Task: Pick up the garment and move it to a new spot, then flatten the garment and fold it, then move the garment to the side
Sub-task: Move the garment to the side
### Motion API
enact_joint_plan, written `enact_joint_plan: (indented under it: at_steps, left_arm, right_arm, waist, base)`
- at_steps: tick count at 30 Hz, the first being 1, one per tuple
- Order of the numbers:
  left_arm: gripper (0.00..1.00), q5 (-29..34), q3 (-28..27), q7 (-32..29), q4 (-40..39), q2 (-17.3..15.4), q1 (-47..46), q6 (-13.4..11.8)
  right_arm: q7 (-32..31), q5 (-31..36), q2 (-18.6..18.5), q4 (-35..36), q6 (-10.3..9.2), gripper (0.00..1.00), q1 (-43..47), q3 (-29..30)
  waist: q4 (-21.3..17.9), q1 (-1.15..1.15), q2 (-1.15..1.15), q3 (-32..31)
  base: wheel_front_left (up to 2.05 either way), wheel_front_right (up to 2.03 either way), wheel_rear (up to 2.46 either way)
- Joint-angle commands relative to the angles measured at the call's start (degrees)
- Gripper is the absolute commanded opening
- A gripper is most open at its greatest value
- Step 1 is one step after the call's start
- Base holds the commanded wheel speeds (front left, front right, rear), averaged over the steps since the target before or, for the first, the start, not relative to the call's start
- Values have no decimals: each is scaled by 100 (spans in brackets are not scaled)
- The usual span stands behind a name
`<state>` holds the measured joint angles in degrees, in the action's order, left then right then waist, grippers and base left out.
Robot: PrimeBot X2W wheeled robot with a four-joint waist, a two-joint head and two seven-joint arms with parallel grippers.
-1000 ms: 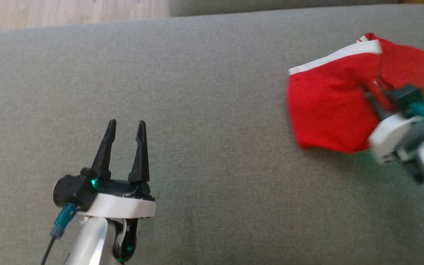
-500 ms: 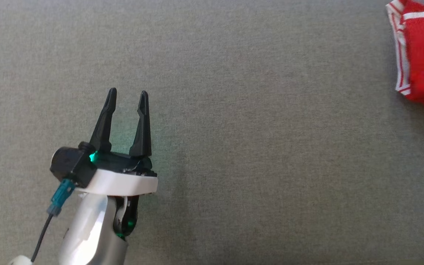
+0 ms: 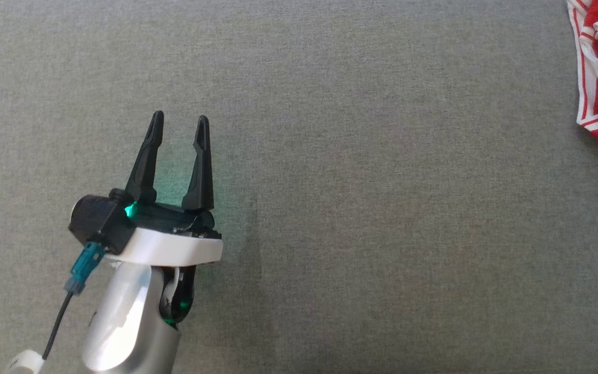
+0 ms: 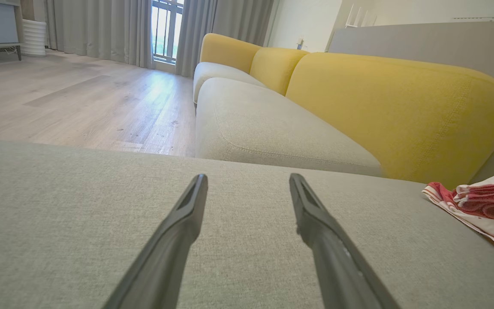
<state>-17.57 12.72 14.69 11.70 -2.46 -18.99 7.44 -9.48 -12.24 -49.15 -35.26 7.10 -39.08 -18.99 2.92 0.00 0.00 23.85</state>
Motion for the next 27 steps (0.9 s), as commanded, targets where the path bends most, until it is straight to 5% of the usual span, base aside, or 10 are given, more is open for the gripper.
enact_joint_plan:
  at_steps: [1,2,3,14,27]
  left_arm:
    - [100,60,-147,30,-145,-42,-141,3]
    - [100,65,-147,30,-139,-42,-143,3]
    - [100,70,-149,30,-130,-42,-144,3]
    - [100,79,-312,30,-85,-156,-3,4]
    - [100,18,-597,30,-212,-139,434,4]
  right_arm:
    - [-12,29,-183,56,39,0,53,90]
    - [13,52,-138,48,39,36,47,161]
    - [39,77,-84,34,39,100,44,242]
    - [298,546,600,551,39,100,129,757]
    - [790,202,2756,2361,39,100,900,1126]
  waist:
    - [-9,0,0,-7]
    - [-17,0,0,-15]
    - [-28,0,0,-32]
    - [-266,0,0,-610]
    - [-450,0,0,-1410]
  base:
    - [0,0,0]
    - [0,0,0]
    - [0,0,0]
    - [0,0,0]
    - [0,0,0]
